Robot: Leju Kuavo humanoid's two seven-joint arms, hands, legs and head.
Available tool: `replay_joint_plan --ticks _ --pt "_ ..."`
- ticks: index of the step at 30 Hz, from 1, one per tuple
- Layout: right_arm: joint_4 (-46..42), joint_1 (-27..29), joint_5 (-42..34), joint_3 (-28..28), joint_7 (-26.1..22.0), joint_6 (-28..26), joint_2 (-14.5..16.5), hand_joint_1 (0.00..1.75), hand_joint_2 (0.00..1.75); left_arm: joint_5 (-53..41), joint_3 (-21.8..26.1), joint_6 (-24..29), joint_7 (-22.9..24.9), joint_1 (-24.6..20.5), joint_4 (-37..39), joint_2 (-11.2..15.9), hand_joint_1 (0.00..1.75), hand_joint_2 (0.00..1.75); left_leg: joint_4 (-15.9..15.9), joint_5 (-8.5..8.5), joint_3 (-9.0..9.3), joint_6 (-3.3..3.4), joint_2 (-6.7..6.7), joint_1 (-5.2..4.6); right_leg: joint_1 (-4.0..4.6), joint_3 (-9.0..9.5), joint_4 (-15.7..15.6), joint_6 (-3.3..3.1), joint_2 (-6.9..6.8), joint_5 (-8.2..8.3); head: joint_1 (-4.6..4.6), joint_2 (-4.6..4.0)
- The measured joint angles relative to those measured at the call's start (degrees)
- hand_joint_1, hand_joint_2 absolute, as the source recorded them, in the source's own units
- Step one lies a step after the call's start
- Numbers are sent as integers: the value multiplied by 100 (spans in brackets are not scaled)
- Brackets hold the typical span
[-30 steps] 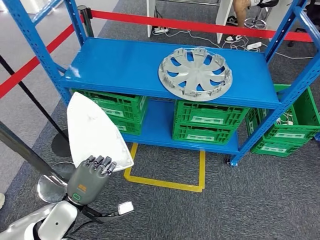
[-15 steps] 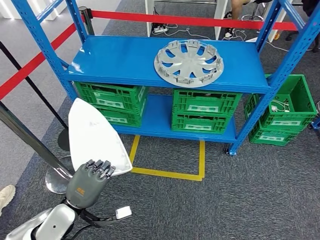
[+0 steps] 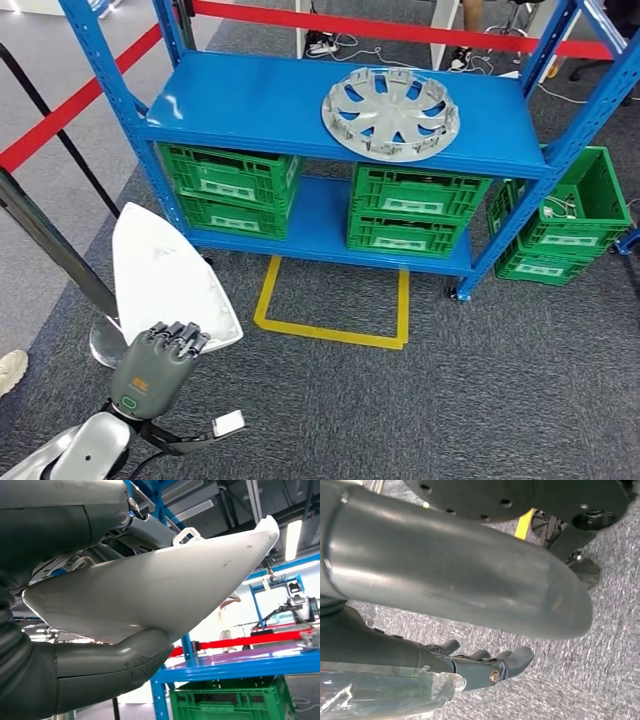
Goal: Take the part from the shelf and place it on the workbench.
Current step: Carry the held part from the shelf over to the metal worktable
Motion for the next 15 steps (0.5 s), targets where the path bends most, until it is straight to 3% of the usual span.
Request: replay_joint_plan --ticks 2,3,4,5,7,9,10,15 --pt "3 -1 5 1 0 5 2 0 0 -1 20 0 -15 16 -8 0 175 175 1 32 -41 48 4 -17 -10 -348 795 37 1 -387 20 0" --pt "4 0 9 2 0 7 2 0 0 -1 34 1 -33 36 -12 0 175 175 2 46 -60 61 5 -28 -12 -490 1120 43 1 -500 20 -1" --pt "4 3 10 1 0 7 2 0 0 -1 58 1 -59 68 -17 1 175 175 3 59 -72 68 6 -37 -11 -536 1242 37 2 -500 21 -1" --pt "3 6 13 1 1 6 2 0 0 -1 92 3 -90 109 -24 2 175 175 3 71 -78 69 5 -44 -9 -465 1127 23 2 -386 21 0" --pt "3 5 20 0 1 5 2 0 0 0 187 7 -160 189 -49 7 175 175 4 93 -80 53 0 -52 -4 -71 396 -27 4 6 22 0" --pt "4 -10 40 2 -4 1 2 0 0 0 292 14 -232 246 -86 15 175 175 21 121 -106 12 -4 -77 1 262 -285 -71 13 223 15 -1" --pt "4 -15 57 4 -7 -7 2 0 0 0 340 17 -268 270 -103 17 175 175 32 129 -129 2 -4 -92 0 317 -428 -78 21 242 15 -1" --pt "3 8 138 31 -43 -70 7 0 0 0 513 26 -365 368 -134 20 175 175 -45 252 -204 109 -2 -113 -7 282 -534 -65 35 329 7 0"
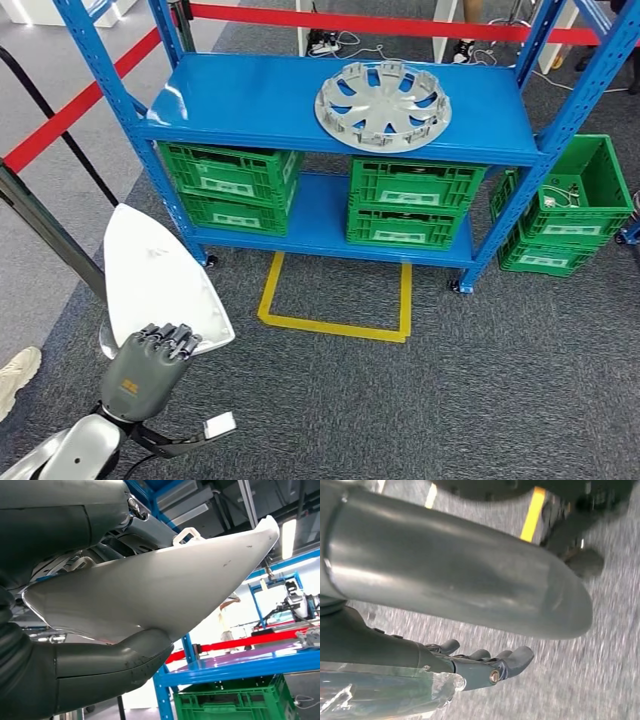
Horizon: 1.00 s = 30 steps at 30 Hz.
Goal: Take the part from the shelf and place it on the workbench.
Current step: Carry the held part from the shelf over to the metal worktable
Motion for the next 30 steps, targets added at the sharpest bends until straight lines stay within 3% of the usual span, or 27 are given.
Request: replay_joint_plan --ticks 2,3,6,7,8,10,11,12,13,14,15,17,18,20,22,23,25,27,29,30 --pt "-1 -15 69 38 -92 -142 42 0 0 0 80 35 -33 34 -20 -9 175 175 -266 134 106 20 -3 37 5 7 -68 28 -7 31 -2 0" --pt "-1 -31 104 67 -116 -264 101 0 0 0 130 75 -48 42 -26 -23 175 175 -421 217 172 27 -8 70 9 -25 5 53 -8 -50 3 0" --pt "0 -98 140 132 -35 -560 333 0 0 0 225 206 -73 11 31 -108 175 175 -588 361 187 -79 -61 177 -61 -399 884 178 0 -595 17 0" --pt "2 -116 141 145 -17 -589 390 0 0 0 229 227 -82 6 64 -143 175 175 -579 379 152 -129 -97 216 -107 -513 1158 237 0 -701 16 0" --pt "5 -128 138 156 -9 -599 433 0 0 0 226 237 -89 5 100 -177 175 175 -559 395 113 -188 -141 264 -161 -543 1258 303 -1 -702 15 0" --pt "10 -136 125 167 -12 -600 483 0 0 0 220 242 -92 -3 156 -228 175 175 -445 401 0 -349 -253 388 -298 -282 822 468 36 -432 17 0" --pt "16 -140 115 170 -19 -597 508 0 0 0 221 240 -83 -10 173 -238 175 175 -346 387 -78 -442 -316 438 -346 -126 538 561 137 -339 30 0" --pt "21 -140 103 172 -33 -591 525 0 0 0 224 239 -73 -18 185 -241 175 175 -222 361 -161 -531 -372 472 -388 -18 323 568 225 -283 55 0" --pt "25 -137 87 172 -47 -587 541 0 0 0 224 238 -63 -26 191 -242 175 175 -126 350 -229 -597 -421 481 -410 19 243 519 298 -285 59 0" --pt "28 -135 72 171 -57 -582 554 0 0 0 223 236 -54 -31 196 -242 175 175 -71 363 -272 -637 -457 473 -403 -7 292 425 331 -325 44 -1" --pt "26 -130 60 169 -66 -580 550 0 0 0 221 234 -47 -35 203 -246 175 175 -56 397 -294 -658 -481 468 -403 -16 330 297 282 -306 12 -1" --pt "24 -132 46 168 -71 -571 549 0 0 0 210 231 -40 -37 219 -253 175 175 -25 412 -336 -645 -403 459 -364 -28 370 166 180 -265 -88 -1" --pt "24 -134 44 168 -74 -567 553 0 0 0 204 230 -39 -42 225 -261 175 175 131 304 -416 -621 -305 440 -338 -37 361 115 125 -236 -124 -1" --pt "24 -129 41 168 -79 -561 556 0 0 0 195 230 -39 -67 230 -279 175 175 842 -125 -718 -547 -106 373 -278 -58 325 34 0 -185 -172 -1" --pt "24 -123 38 167 -79 -562 557 0 0 0 192 230 -39 -82 234 -290 175 175 1599 -473 -1000 -477 -65 310 -224 -97 313 -8 -146 -161 -179 -1" --pt "24 -123 38 167 -79 -563 557 0 0 0 190 230 -39 -78 238 -293 175 175 1738 -507 -1020 -438 -63 284 -202 -109 311 -15 -217 -158 -179 -1" --pt "24 -130 37 167 -79 -563 557 0 0 0 188 230 -39 -74 244 -297 175 175 1389 -313 -741 -346 -2 229 -178 -111 311 -17 -350 -161 -178 -2" --pt "24 -139 36 167 -79 -561 557 0 0 0 189 229 -39 -96 244 -301 175 175 684 -102 -306 -274 260 150 -150 -98 319 13 -465 -183 -185 -1" --pt "24 -141 25 166 -80 -556 557 0 0 0 185 222 -32 -140 247 -312 175 175 306 -99 -116 -248 442 90 -106 -88 312 68 -581 -210 -182 -1" --pt "24 -141 14 165 -80 -551 556 0 0 0 180 216 -24 -156 251 -320 175 175 257 -130 -112 -242 409 73 -90 -71 294 94 -651 -219 -182 0"
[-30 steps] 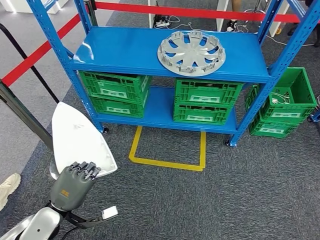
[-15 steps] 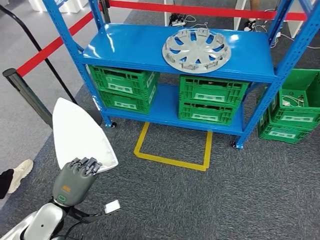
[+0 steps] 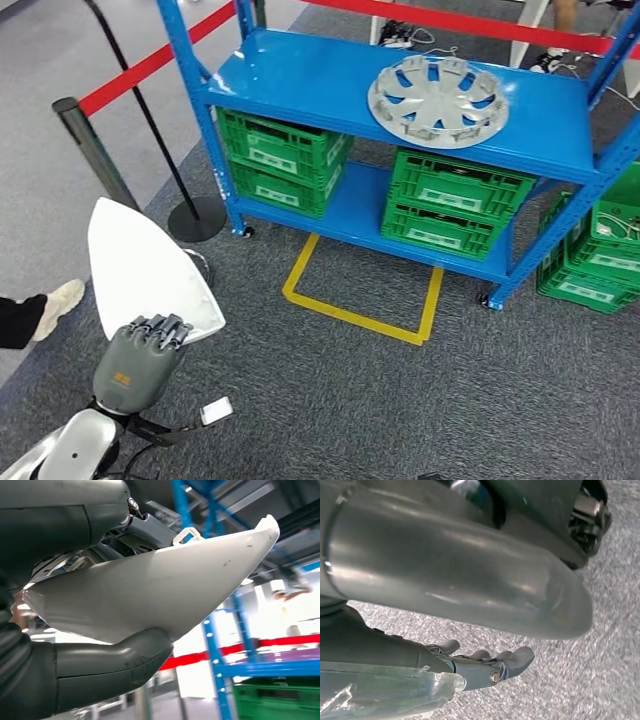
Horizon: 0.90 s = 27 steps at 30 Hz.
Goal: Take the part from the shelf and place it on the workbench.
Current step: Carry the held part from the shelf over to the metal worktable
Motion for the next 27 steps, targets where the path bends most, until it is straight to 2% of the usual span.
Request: replay_joint_plan --ticks 1,2,3,5,6,7,8,9,10,11,12,13,14,15,16,17,18,19,21,23,24,25,26,27 --pt "0 -3 -14 -1 0 5 -1 0 0 0 -7 -7 8 -8 5 -6 175 175 -5 -1 -13 20 -68 5 3 25 -27 21 -74 -5 8 0" --pt "0 -8 -28 -2 -1 11 -1 0 0 0 -15 -14 14 -11 9 -14 175 175 -17 5 -17 43 -145 11 -5 36 -18 45 -50 -40 12 0" --pt "0 -15 -47 -3 -5 17 -2 0 0 0 -26 -26 17 -25 14 -23 175 175 -25 13 -17 75 -216 19 -14 11 70 65 56 -120 20 0" --pt "0 -17 -80 -8 -14 29 -4 0 0 0 -50 -50 22 -77 25 -51 175 175 -34 26 -22 137 -349 29 -17 -223 593 81 406 -426 47 0" --pt "0 -9 -91 -14 -17 42 -9 0 0 0 -67 -62 27 -105 35 -70 175 175 -34 29 -25 165 -422 19 -5 -418 997 70 523 -603 56 0" --pt "0 -1 -95 -19 -19 64 -23 0 0 0 -86 -72 32 -122 48 -91 175 175 -33 31 -28 186 -502 2 14 -611 1362 55 576 -726 63 0" --pt "0 7 -96 -23 -21 91 -40 0 0 0 -108 -79 36 -130 64 -112 175 175 -32 32 -28 201 -585 -16 33 -749 1583 31 598 -752 65 0" --pt "0 12 -95 -26 -23 121 -60 0 0 0 -130 -86 38 -137 81 -132 175 175 -31 35 -26 210 -675 -36 55 -803 1609 -2 613 -666 65 0" --pt "0 13 -95 -26 -27 148 -80 0 0 0 -149 -93 42 -148 98 -149 175 175 -31 37 -22 215 -761 -52 76 -740 1386 -45 645 -469 65 0" --pt "0 12 -95 -26 -30 167 -99 0 0 0 -164 -99 47 -168 114 -163 175 175 -31 40 -18 217 -842 -63 94 -597 1010 -97 730 -218 64 0" --pt "0 10 -94 -27 -31 183 -122 0 0 0 -177 -105 55 -194 130 -179 175 175 -28 44 -17 215 -917 -74 100 -440 617 -155 884 -23 61 0" --pt "0 6 -94 -27 -34 197 -142 0 0 0 -191 -112 63 -228 146 -194 175 175 -20 49 -27 209 -989 -76 99 -299 292 -190 1022 104 59 0" --pt "0 4 -95 -28 -36 212 -158 0 0 0 -205 -116 71 -260 165 -207 175 175 -17 62 -45 191 -1053 -69 98 -207 98 -213 1127 155 57 -1" --pt "0 1 -97 -28 -38 225 -167 0 0 0 -220 -120 78 -282 184 -222 175 175 -20 82 -63 164 -1120 -56 100 -163 22 -224 1162 148 56 -1" --pt "0 0 -103 -29 -39 235 -170 0 0 0 -237 -122 81 -298 202 -231 175 175 -31 105 -79 131 -1191 -47 100 -130 -21 -226 1108 163 58 -1" --pt "-3 -2 -113 -30 -39 242 -174 0 0 0 -256 -121 84 -300 220 -239 175 175 -35 111 -91 98 -1184 -45 93 -106 -54 -243 1039 187 57 -1" --pt "-7 -5 -121 -31 -40 246 -179 0 0 0 -272 -121 85 -306 234 -244 175 175 -2 80 -113 70 -1107 -53 77 -85 -93 -263 970 211 46 0" --pt "-11 -5 -128 -32 -41 249 -183 0 0 0 -285 -121 86 -320 245 -245 175 175 97 4 -163 44 -972 -64 57 -65 -133 -281 902 233 26 0" --pt "-15 6 -131 -33 -43 256 -188 0 0 0 -305 -121 86 -371 272 -257 175 175 705 -329 -460 -26 -627 -40 40 -47 -164 -303 737 246 -9 0" --pt "-15 20 -130 -33 -43 261 -189 0 0 0 -324 -123 84 -392 304 -277 175 175 1362 -564 -784 -105 -480 18 25 -46 -165 -300 550 234 -15 0" --pt "-15 20 -130 -33 -43 261 -190 0 0 0 -331 -125 80 -387 322 -283 175 175 1417 -518 -810 -136 -463 45 11 -41 -164 -288 464 224 -16 0" --pt "-15 16 -130 -32 -43 260 -190 0 0 0 -336 -126 77 -383 337 -287 175 175 1255 -379 -722 -164 -440 70 -6 -32 -164 -269 386 210 -17 0" --pt "-15 11 -130 -32 -43 259 -190 0 0 0 -337 -127 73 -381 350 -292 175 175 916 -183 -534 -191 -366 89 -22 -13 -163 -240 314 192 -17 0" --pt "-17 8 -130 -32 -43 257 -192 0 0 0 -336 -127 69 -385 355 -297 175 175 526 -21 -313 -224 -215 95 -20 6 -159 -200 247 167 -20 0"
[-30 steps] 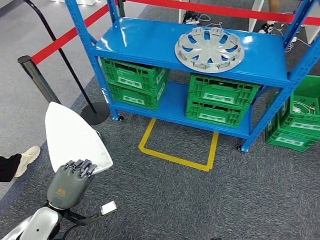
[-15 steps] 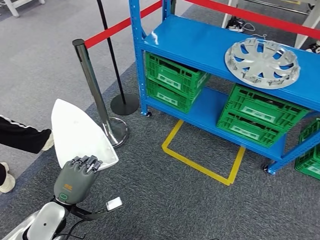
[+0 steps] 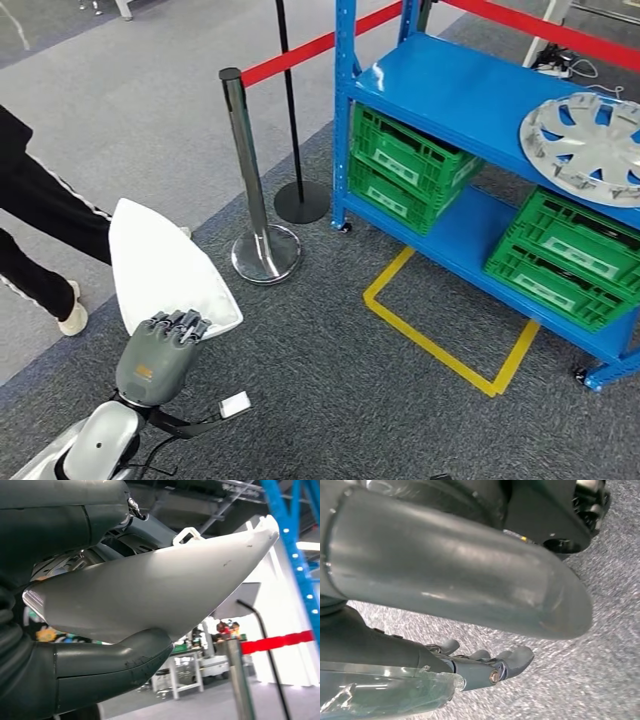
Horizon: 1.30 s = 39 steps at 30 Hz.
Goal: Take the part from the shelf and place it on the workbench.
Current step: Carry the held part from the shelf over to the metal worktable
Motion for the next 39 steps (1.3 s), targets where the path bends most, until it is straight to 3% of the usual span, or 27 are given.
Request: replay_joint_plan --ticks 2,3,5,7,9,11,12,13,14,16,18,20,21,23,24,25,27,28,29,31,33,34,35,37,39 --pt "-4 -2 0 0 0 -4 -4 0 0 0 2 -3 -4 -11 3 -16 175 175 -537 139 295 35 210 -12 23 18 11 85 -110 -60 2 0" --pt "-7 -2 0 1 1 -6 -7 0 0 0 3 -5 -7 -12 8 -25 175 175 -622 123 335 80 231 -31 36 31 0 123 -168 -81 8 0" --pt "-7 -7 0 2 2 -7 -7 0 0 0 4 -9 -18 5 21 -34 175 175 -640 113 326 199 82 -47 20 101 -33 188 -259 -113 32 -1" --pt "-7 -11 -1 1 2 -8 -7 0 0 0 10 -14 -41 16 30 -42 175 175 -651 123 325 282 -48 -41 -9 60 154 232 -78 -268 50 -1" --pt "-7 -3 -4 0 4 -10 -7 0 0 0 24 -16 -72 15 34 -57 175 175 -656 126 325 343 -174 -43 -8 -263 836 232 237 -611 74 0" --pt "-7 12 -10 -1 9 -12 -7 0 0 0 38 -17 -103 24 42 -77 175 175 -655 121 327 374 -328 -62 6 -662 1560 214 348 -838 80 0" --pt "-7 17 -12 -1 11 -14 -7 0 0 0 45 -17 -116 32 45 -86 175 175 -654 119 330 378 -414 -70 9 -765 1672 201 360 -794 80 0" --pt "-7 19 -14 -2 13 -16 -7 0 0 0 51 -17 -127 40 49 -94 175 175 -653 118 337 379 -504 -74 11 -763 1557 184 375 -640 80 -1" --pt "-7 17 -15 -2 13 -19 -7 0 0 0 58 -17 -133 47 52 -99 175 175 -652 116 346 377 -592 -73 11 -668 1252 161 419 -410 80 -1" --pt "-7 13 -15 -2 13 -23 -6 0 0 0 75 -16 -139 54 55 -114 175 175 -642 112 351 351 -753 -68 -12 -386 499 123 678 -27 80 -1" --pt "-7 10 -15 -2 14 -26 -6 0 0 0 98 -14 -142 61 56 -125 175 175 -642 130 322 287 -891 -56 -27 -221 142 110 862 68 74 -1" --pt "-7 9 -22 -4 15 -54 -3 0 0 0 117 -11 -147 83 57 -126 175 175 -670 169 288 209 -1010 -32 -16 -183 107 79 774 73 74 0" --pt "-8 5 -30 -5 16 -86 1 0 0 0 127 -10 -152 105 57 -126 175 175 -660 160 270 176 -958 -32 -15 -173 87 47 708 89 70 0" --pt "-9 -6 -46 -9 16 -169 24 0 0 0 169 -8 -172 145 57 -123 175 175 -372 -34 131 129 -658 -56 -24 -150 41 -19 573 121 34 0" --pt "-9 -6 -49 -10 17 -202 37 0 0 0 197 -8 -183 160 57 -124 175 175 -55 -214 -15 113 -464 -69 -14 -141 34 -39 502 122 11 0" --pt "-8 1 -51 -11 19 -224 49 0 0 0 224 -8 -198 173 57 -126 175 175 331 -401 -197 99 -352 -70 -6 -138 32 -54 424 117 -3 0" --pt "-7 13 -51 -15 24 -241 62 0 0 0 275 -9 -233 229 57 -133 175 175 870 -574 -454 83 -274 -65 7 -132 32 -71 258 102 -5 0" --pt "-7 12 -51 -16 26 -243 67 0 0 0 308 -9 -257 271 56 -134 175 175 858 -505 -442 82 -258 -65 8 -127 33 -72 180 93 -5 0" --pt "-7 6 -50 -18 28 -243 75 0 0 0 352 -7 -281 315 53 -133 175 175 635 -350 -318 85 -222 -65 9 -117 33 -69 107 83 -5 0" --pt "-7 -4 -44 -18 28 -247 95 0 0 0 470 11 -342 403 23 -130 175 175 -121 -15 108 100 32 -83 30 -84 44 -33 -22 44 -9 0" --pt "-7 -5 -36 -18 28 -257 113 0 0 0 611 39 -416 493 -32 -130 175 175 -598 96 369 160 234 -113 69 -55 57 25 -137 0 -5 0" --pt "-7 -4 -33 -18 27 -262 122 0 0 0 693 50 -459 551 -60 -130 175 175 -668 85 394 194 233 -132 85 -40 58 54 -201 -18 0 0" --pt "-7 -6 -31 -18 27 -267 133 0 0 0 773 56 -505 621 -83 -129 175 175 -674 84 385 241 150 -136 80 -20 48 80 -269 -31 8 0" --pt "-7 -13 -32 -18 31 -276 156 0 0 0 928 61 -587 761 -135 -126 175 175 -703 99 388 307 10 -124 56 -44 147 134 -172 -138 23 0" --pt "-7 -12 -39 -18 72 -309 175 0 0 0 1046 63 -637 832 -175 -127 175 175 -720 114 395 369 -127 -99 38 -284 672 163 142 -433 56 0"
